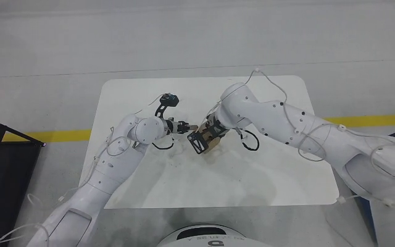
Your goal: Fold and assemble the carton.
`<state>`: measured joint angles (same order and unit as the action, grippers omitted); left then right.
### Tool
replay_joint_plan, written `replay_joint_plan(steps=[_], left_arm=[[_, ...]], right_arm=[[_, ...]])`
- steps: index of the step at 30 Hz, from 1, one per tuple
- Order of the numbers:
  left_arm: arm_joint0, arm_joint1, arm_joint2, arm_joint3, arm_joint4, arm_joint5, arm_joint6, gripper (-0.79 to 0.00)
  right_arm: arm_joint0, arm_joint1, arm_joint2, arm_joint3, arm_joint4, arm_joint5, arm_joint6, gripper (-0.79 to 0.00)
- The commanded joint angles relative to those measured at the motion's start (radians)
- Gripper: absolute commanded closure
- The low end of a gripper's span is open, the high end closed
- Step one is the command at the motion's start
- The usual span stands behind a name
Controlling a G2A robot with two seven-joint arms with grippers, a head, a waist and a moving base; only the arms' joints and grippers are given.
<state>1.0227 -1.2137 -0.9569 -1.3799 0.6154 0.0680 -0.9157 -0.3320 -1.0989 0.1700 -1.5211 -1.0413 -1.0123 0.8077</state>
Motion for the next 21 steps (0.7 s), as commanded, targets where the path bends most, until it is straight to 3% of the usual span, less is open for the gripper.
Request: replay_joint_plan(steps=[1, 5, 11, 21], left_arm=[[0.000, 0.000, -0.001, 0.001, 0.001, -0.001, 0.000, -0.785], [0.000, 0.000, -0.001, 0.003, 0.005, -0.007, -0.002, -0.785], [-0.002, 0.000, -0.001, 0.009, 0.009, -0.015, -0.005, -0.785], [-0.005, -0.001, 0.002, 0.015, 0.015, -0.024, -0.009, -0.785]], right_arm=[[0.006, 0.003, 0.000, -0.006, 0.028, 0.000, 0.000, -0.305], [0.015, 0.014, 0.000, -0.024, 0.084, 0.000, 0.000, -0.379], [0.033, 0.039, 0.000, -0.058, 0.186, 0.000, 0.000, -0.388], [0.024, 0.046, 0.000, -0.034, 0.128, 0.000, 0.000, -0.376]])
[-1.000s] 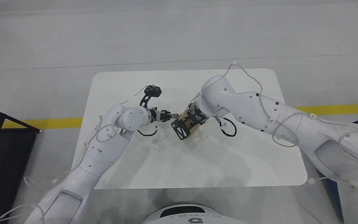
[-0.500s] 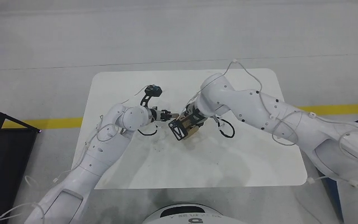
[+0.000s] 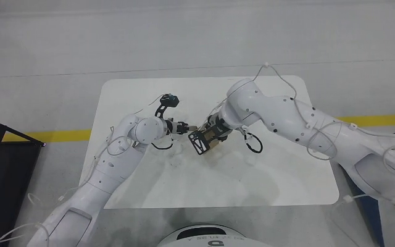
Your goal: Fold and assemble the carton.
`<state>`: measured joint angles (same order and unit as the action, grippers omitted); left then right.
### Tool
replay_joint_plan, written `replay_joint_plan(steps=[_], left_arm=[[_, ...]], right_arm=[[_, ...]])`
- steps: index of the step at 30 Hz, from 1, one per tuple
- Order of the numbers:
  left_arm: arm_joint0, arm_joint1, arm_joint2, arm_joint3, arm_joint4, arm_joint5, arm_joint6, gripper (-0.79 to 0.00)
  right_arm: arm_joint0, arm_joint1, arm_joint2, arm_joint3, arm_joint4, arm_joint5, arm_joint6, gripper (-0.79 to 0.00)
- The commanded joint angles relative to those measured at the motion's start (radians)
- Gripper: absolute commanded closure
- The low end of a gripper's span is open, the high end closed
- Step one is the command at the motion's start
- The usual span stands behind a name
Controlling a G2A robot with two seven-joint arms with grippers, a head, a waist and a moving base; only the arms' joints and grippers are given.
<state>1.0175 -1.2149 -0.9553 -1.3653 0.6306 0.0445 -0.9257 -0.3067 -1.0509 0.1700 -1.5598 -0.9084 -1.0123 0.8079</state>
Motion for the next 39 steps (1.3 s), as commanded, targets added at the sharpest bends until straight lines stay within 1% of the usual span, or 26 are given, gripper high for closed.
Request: replay_joint_plan(steps=[1, 3, 5, 6, 7, 8, 9, 10, 17, 24, 25, 26, 27, 31, 34, 35, 37, 39], left_arm=[[0.000, 0.000, 0.000, 0.000, 0.001, 0.000, 0.001, -0.785], [0.000, 0.000, 0.000, 0.000, 0.003, 0.001, 0.000, -0.785], [-0.002, 0.000, 0.002, -0.001, 0.013, 0.000, -0.004, -0.785], [-0.002, 0.000, 0.002, -0.001, 0.014, 0.000, -0.005, -0.785], [-0.002, 0.000, 0.002, -0.001, 0.015, 0.000, -0.006, -0.785], [-0.001, 0.000, 0.002, 0.000, 0.017, 0.000, -0.005, -0.785], [-0.001, 0.000, 0.002, 0.001, 0.017, -0.001, -0.005, -0.785], [-0.001, 0.000, 0.003, 0.000, 0.019, -0.001, -0.005, -0.785], [0.003, 0.000, 0.001, -0.011, 0.023, 0.003, -0.005, -0.785], [0.002, 0.000, 0.000, -0.018, 0.033, 0.005, -0.007, -0.785], [0.001, 0.000, -0.001, -0.019, 0.033, 0.005, -0.006, -0.785], [-0.001, 0.000, -0.003, -0.020, 0.036, 0.005, -0.002, -0.785], [-0.002, 0.000, -0.004, -0.022, 0.037, 0.006, 0.003, -0.785], [-0.002, 0.001, -0.018, -0.038, 0.043, 0.015, 0.013, -0.785], [0.003, 0.005, -0.034, -0.052, 0.053, 0.023, 0.020, -0.785], [0.005, 0.007, -0.041, -0.057, 0.056, 0.025, 0.020, -0.785], [0.010, 0.011, -0.057, -0.068, 0.064, 0.028, 0.023, -0.785], [0.016, 0.015, -0.072, -0.081, 0.072, 0.028, 0.020, -0.785]], right_arm=[[-0.003, -0.004, 0.000, 0.008, -0.008, 0.000, 0.000, -0.369], [-0.005, -0.008, 0.000, 0.014, -0.008, 0.000, 0.000, -0.336], [-0.006, -0.012, 0.000, 0.019, -0.009, 0.000, 0.000, -0.274], [-0.008, -0.014, 0.000, 0.022, -0.009, 0.000, 0.000, -0.197], [-0.009, -0.016, 0.000, 0.025, -0.011, 0.000, 0.000, -0.102], [-0.010, -0.018, 0.000, 0.028, -0.013, 0.000, 0.000, -0.034], [-0.012, -0.020, 0.000, 0.030, -0.015, 0.000, 0.000, -0.028], [-0.013, -0.022, 0.000, 0.032, -0.017, 0.000, 0.000, 0.000], [-0.023, -0.041, 0.000, 0.057, -0.044, 0.000, 0.000, 0.000], [0.003, -0.049, 0.000, 0.077, -0.032, 0.000, 0.000, 0.000], [0.006, -0.050, 0.000, 0.084, -0.030, 0.000, 0.000, -0.022], [0.008, -0.050, 0.000, 0.090, -0.026, 0.000, 0.000, -0.074], [0.010, -0.050, 0.000, 0.096, -0.016, 0.000, 0.000, -0.092], [0.031, -0.047, 0.001, 0.146, 0.054, 0.000, -0.001, -0.052], [0.042, -0.041, 0.011, 0.189, 0.094, 0.008, -0.003, -0.065], [0.041, -0.038, 0.018, 0.195, 0.099, 0.024, 0.000, -0.055], [0.035, -0.029, 0.035, 0.208, 0.120, 0.074, 0.008, 0.000], [0.027, -0.018, 0.052, 0.198, 0.129, 0.129, 0.032, 0.000]])
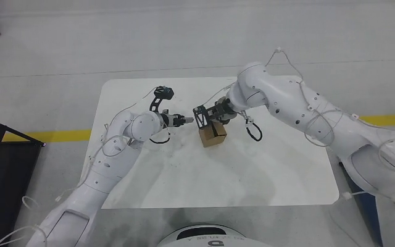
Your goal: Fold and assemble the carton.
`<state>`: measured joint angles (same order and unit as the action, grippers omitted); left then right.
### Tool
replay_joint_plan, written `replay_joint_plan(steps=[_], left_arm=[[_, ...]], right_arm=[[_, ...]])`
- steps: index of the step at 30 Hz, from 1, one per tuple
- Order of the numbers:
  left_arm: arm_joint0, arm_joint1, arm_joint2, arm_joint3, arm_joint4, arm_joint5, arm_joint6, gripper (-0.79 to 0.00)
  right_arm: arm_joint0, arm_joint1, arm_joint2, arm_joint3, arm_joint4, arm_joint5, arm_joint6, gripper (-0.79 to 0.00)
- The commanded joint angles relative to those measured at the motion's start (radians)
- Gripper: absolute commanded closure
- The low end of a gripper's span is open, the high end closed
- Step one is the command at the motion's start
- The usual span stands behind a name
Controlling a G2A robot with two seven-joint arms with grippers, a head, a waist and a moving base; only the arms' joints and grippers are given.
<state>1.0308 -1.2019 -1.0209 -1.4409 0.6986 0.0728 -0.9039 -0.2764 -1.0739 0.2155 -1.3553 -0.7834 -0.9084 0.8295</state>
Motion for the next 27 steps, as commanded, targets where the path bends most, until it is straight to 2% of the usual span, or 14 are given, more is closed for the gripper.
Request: replay_joint_plan(steps=[1, 4, 11, 17, 19, 23, 27], left_arm=[[0.006, 0.004, -0.013, -0.009, 0.007, -0.001, -0.001, -0.785], [0.012, 0.008, -0.028, -0.021, 0.012, -0.004, -0.004, -0.785], [0.036, 0.013, -0.048, -0.055, 0.005, -0.002, -0.012, -0.785], [0.057, 0.014, -0.051, -0.076, 0.003, 0.004, -0.013, -0.785], [0.065, 0.015, -0.052, -0.082, 0.003, 0.006, -0.012, -0.785], [0.079, 0.017, -0.051, -0.095, 0.009, 0.010, -0.017, -0.785], [0.093, 0.019, -0.051, -0.115, 0.020, 0.016, -0.030, -0.785]], right_arm=[[-0.009, 0.011, 0.015, -0.013, 0.019, 0.034, 0.016, 0.000], [-0.026, 0.033, 0.042, -0.031, 0.062, 0.077, 0.046, 0.000], [-0.068, 0.064, 0.077, -0.105, 0.151, 0.243, 0.206, 0.000], [-0.087, 0.069, 0.094, -0.139, 0.222, 0.277, 0.276, 0.000], [-0.094, 0.069, 0.097, -0.141, 0.247, 0.269, 0.288, -0.200], [-0.105, 0.069, 0.108, -0.131, 0.289, 0.248, 0.287, -0.286], [-0.124, 0.075, 0.121, -0.137, 0.346, 0.165, 0.247, -0.385]])
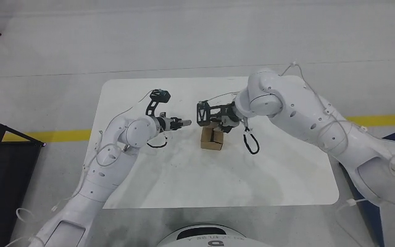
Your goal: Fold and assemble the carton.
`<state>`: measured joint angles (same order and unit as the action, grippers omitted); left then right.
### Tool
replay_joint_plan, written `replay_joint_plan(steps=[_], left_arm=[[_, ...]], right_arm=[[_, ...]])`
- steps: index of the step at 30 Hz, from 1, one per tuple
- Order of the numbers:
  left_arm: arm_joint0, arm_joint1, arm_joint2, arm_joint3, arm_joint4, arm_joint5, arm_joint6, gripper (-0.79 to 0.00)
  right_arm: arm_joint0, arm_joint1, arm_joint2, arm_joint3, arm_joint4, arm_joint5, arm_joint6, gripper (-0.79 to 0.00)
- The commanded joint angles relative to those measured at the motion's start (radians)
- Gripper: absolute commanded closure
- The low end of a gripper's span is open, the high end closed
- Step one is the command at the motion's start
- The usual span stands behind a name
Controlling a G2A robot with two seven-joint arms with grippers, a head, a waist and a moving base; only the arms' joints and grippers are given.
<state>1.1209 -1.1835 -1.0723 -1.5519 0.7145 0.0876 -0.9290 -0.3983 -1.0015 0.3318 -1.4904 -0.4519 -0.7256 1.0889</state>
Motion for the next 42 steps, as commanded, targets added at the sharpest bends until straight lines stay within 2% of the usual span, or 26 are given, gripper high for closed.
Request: replay_joint_plan(steps=[1, 10, 16, 21, 27, 30, 33, 37, 42], left_arm=[[0.006, 0.002, 0.001, -0.011, 0.012, 0.002, -0.011, -0.785], [0.032, 0.005, -0.018, -0.062, -0.007, 0.015, -0.004, -0.785], [0.027, 0.005, -0.003, -0.065, 0.004, 0.001, -0.039, -0.785], [0.037, 0.007, 0.012, -0.061, 0.001, -0.030, -0.071, -0.785], [0.041, 0.006, 0.023, -0.056, -0.006, -0.036, -0.069, -0.785], [0.041, 0.006, 0.026, -0.054, -0.012, -0.041, -0.073, -0.785], [0.041, 0.007, 0.026, -0.050, -0.014, -0.047, -0.081, -0.785], [0.038, 0.008, 0.025, -0.042, -0.017, -0.054, -0.083, -0.785], [0.034, 0.007, 0.029, -0.029, -0.025, -0.060, -0.082, -0.785]], right_arm=[[-0.007, 0.007, 0.009, -0.003, 0.021, -0.029, -0.024, -0.385], [-0.083, 0.052, 0.071, 0.002, 0.072, -0.105, -0.117, -0.314], [-0.129, 0.065, 0.115, 0.004, -0.040, -0.084, -0.237, -0.225], [-0.177, 0.072, 0.136, 0.002, -0.152, -0.098, -0.336, -0.256], [-0.209, 0.074, 0.155, 0.006, -0.238, -0.109, -0.408, -0.240], [-0.228, 0.076, 0.176, -0.020, -0.350, -0.114, -0.505, -0.265], [-0.258, 0.081, 0.191, -0.020, -0.444, -0.105, -0.581, -0.243], [-0.285, 0.082, 0.200, -0.013, -0.503, -0.101, -0.618, -0.256], [-0.305, 0.082, 0.213, -0.016, -0.539, -0.096, -0.640, -0.222]])
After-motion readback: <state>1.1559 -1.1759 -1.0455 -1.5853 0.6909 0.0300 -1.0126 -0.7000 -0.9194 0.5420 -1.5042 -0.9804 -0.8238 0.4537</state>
